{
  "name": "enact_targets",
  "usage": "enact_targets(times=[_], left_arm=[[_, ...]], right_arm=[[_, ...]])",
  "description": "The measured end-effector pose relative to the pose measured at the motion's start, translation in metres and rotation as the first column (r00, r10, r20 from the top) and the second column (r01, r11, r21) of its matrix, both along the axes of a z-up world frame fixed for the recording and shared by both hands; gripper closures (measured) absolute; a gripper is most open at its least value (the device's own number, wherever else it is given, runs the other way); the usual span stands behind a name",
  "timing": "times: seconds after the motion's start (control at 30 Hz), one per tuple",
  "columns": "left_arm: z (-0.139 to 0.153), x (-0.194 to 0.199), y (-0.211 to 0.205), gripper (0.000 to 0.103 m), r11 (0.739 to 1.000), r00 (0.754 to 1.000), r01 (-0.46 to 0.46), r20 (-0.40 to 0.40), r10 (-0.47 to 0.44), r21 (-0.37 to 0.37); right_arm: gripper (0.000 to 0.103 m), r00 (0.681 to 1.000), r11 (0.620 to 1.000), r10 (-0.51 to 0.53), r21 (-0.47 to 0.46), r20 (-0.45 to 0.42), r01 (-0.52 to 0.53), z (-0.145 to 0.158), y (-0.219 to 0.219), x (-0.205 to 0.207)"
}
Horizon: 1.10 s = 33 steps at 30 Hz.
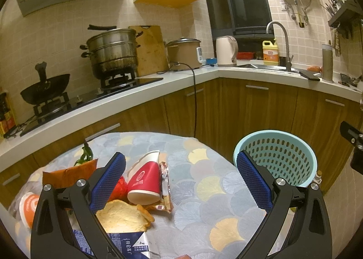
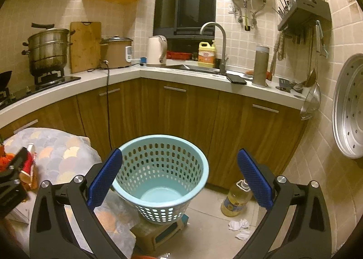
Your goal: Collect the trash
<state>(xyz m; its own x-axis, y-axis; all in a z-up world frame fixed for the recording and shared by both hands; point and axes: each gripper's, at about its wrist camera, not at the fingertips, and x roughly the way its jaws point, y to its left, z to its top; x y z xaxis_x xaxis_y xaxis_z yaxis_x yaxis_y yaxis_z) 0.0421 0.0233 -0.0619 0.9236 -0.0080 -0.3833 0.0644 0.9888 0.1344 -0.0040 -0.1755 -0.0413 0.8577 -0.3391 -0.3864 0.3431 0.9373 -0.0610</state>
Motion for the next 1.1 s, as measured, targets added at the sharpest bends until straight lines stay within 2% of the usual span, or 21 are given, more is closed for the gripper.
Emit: enact_targets(times=[0.17,0.2,0.27,0.33,0.37,0.43,0.5,0.6,0.73,0.83,0.97,1.1], left_arm=[[0.008,-0.015,0.016,0.008,0.999,0.999,-0.039,-0.018,0.039,0.003],[0.011,-0.02,0.022,0.008,0.999,0.999,-0.049,-0.017,0.049,-0.001],[0.016,-0.032,0.04,0.008,0.996,0.996,-0.088,-0.019,0.088,-0.01],[0.018,-0.039,0.061,0.008,0.99,0.989,-0.144,-0.034,0.144,-0.01],[0.018,-0.043,0.072,0.008,0.986,0.985,-0.168,-0.042,0.167,-0.014],[0.019,-0.051,0.099,0.008,0.973,0.972,-0.231,-0.058,0.229,-0.027],[0.02,-0.06,0.131,0.008,0.949,0.947,-0.315,-0.071,0.312,-0.034],[0.023,-0.072,0.175,0.008,0.902,0.901,-0.431,-0.075,0.428,-0.029],[0.021,-0.088,0.244,0.008,0.825,0.821,-0.565,-0.108,0.56,-0.015],[0.018,-0.091,0.3,0.008,0.787,0.782,-0.615,-0.171,0.599,-0.055],[0.018,-0.083,0.355,0.008,0.771,0.781,-0.617,-0.241,0.576,-0.155],[0.001,-0.058,0.395,0.008,0.774,0.81,-0.568,-0.356,0.466,-0.28]], right_arm=[[0.007,0.996,0.996,0.094,0.013,0.011,-0.094,0.004,0.014,0.005],[0.011,0.993,0.993,0.117,0.02,0.006,-0.117,0.004,0.019,0.007],[0.02,0.983,0.983,0.181,0.03,-0.018,-0.181,0.001,0.032,0.016],[0.037,0.968,0.969,0.248,0.028,-0.043,-0.247,-0.001,0.049,0.023],[0.041,0.957,0.959,0.283,0.026,-0.054,-0.282,-0.002,0.058,0.026],[0.057,0.934,0.937,0.349,0.027,-0.07,-0.348,-0.004,0.076,0.03],[0.067,0.913,0.917,0.398,0.033,-0.085,-0.397,-0.006,0.09,0.033],[0.074,0.886,0.891,0.453,0.03,-0.096,-0.452,-0.008,0.112,0.038],[0.074,0.863,0.868,0.495,0.021,-0.097,-0.496,-0.006,0.13,0.038],[0.074,0.858,0.863,0.503,0.01,-0.109,-0.505,-0.007,0.14,0.04],[0.074,0.853,0.862,0.505,0.021,-0.133,-0.507,-0.012,0.148,0.046],[0.074,0.857,0.867,0.495,0.018,-0.141,-0.498,-0.014,0.15,0.049]])
